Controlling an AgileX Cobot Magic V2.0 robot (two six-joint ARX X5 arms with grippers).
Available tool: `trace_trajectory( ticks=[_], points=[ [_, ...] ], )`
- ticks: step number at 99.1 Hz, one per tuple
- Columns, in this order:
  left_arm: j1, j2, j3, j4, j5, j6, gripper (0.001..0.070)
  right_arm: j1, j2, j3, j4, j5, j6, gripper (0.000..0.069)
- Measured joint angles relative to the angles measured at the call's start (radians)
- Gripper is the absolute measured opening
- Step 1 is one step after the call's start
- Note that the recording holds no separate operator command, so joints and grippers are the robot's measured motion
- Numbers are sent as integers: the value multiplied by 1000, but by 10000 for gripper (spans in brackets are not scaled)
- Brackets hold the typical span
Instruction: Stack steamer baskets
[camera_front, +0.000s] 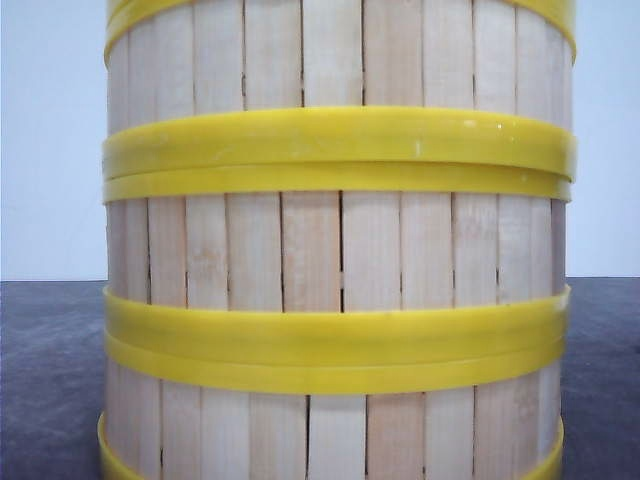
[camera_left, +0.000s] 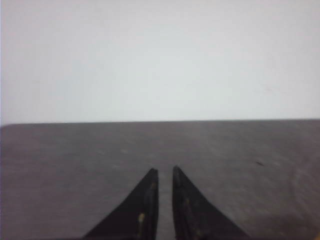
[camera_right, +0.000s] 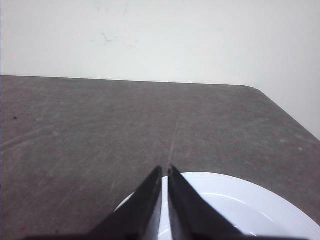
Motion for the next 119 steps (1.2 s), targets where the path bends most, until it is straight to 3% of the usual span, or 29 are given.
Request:
trace_trajectory(
  ticks=[14, 24, 44, 53, 66, 79, 119],
  points=[
    [216, -97, -193, 166, 243, -51, 26, 0, 0, 0, 0, 0, 0, 17],
    [305, -95, -298, 239, 324, -98, 26, 0, 0, 0, 0, 0, 0, 17],
    [328, -97, -455, 239, 342, -146, 26, 0, 0, 0, 12, 0, 0, 17],
    [334, -94, -454, 210, 332, -151, 26, 0, 0, 0, 14, 0, 0, 17],
    [357, -97, -454, 209, 268, -98, 26, 0, 0, 0, 14, 0, 0, 17],
    [368, -97, -454, 209, 263, -38, 26, 0, 0, 0, 14, 0, 0, 17],
    [369, -97, -454, 209, 262, -13, 26, 0, 0, 0, 14, 0, 0, 17]
  ],
)
